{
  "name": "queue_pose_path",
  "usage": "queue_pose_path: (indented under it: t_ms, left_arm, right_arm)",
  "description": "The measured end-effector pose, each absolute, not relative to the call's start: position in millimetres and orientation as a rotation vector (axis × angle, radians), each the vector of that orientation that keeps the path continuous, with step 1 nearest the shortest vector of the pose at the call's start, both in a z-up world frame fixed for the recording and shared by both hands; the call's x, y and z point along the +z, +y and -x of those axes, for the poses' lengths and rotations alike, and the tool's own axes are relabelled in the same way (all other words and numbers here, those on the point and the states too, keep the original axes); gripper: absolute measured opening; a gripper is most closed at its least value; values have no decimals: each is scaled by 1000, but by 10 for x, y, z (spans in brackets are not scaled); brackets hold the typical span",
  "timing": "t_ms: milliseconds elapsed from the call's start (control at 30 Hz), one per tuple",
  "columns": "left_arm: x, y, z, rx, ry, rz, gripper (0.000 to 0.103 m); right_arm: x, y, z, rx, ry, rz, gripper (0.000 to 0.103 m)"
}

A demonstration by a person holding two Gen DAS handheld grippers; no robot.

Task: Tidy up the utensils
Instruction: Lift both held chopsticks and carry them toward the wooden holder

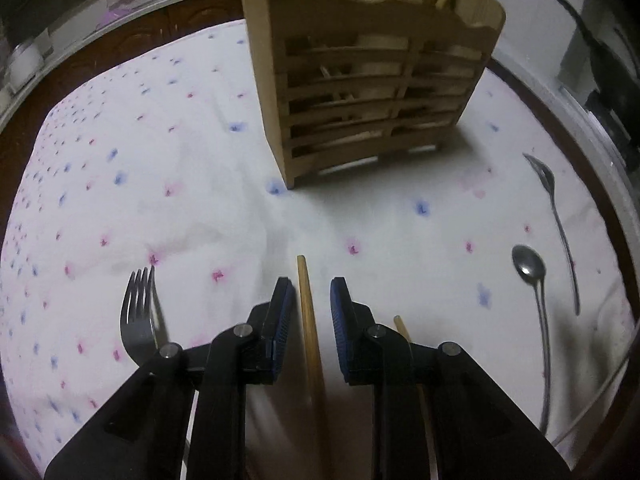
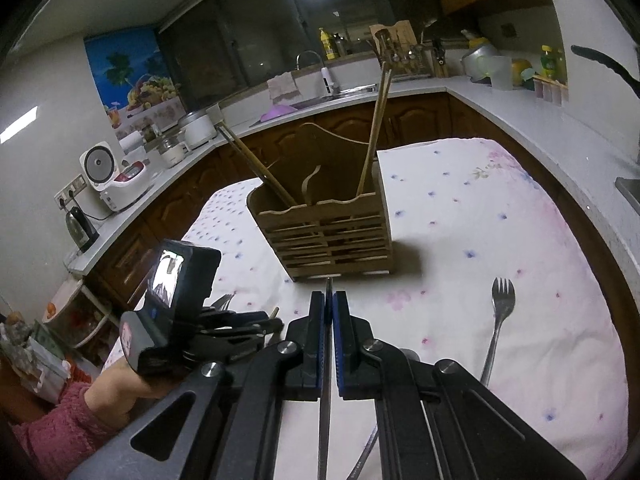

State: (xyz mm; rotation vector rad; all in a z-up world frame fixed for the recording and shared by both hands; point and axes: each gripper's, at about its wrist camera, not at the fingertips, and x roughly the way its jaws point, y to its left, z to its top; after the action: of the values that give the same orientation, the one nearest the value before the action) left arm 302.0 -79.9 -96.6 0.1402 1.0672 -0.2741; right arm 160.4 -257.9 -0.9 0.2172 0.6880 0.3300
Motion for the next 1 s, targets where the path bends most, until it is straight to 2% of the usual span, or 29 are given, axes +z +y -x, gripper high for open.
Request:
queue_pose_path:
  t_ms: [33, 67, 267, 700, 1000]
  left_arm:
    - [-972, -801, -3017, -277, 1062, -143, 15]
    - [-978, -796, -3010, -279, 1055, -145, 5]
    - [-820, -594, -2834, -314, 1009, -46, 5]
    - [230, -185, -2098, -395, 752, 147, 4]
    - [571, -17, -1850, -391, 640, 185, 4]
  right_arm:
    - [-12, -2583, -1605, 329, 688, -219, 4]
    - [-14, -2588, -1607, 329, 689, -221, 4]
    - [-2, -2587, -1593, 334, 683, -220, 4]
    - [258, -2504, -1450, 346, 617, -200, 4]
    - [476, -2488, -1336, 339, 553, -182, 4]
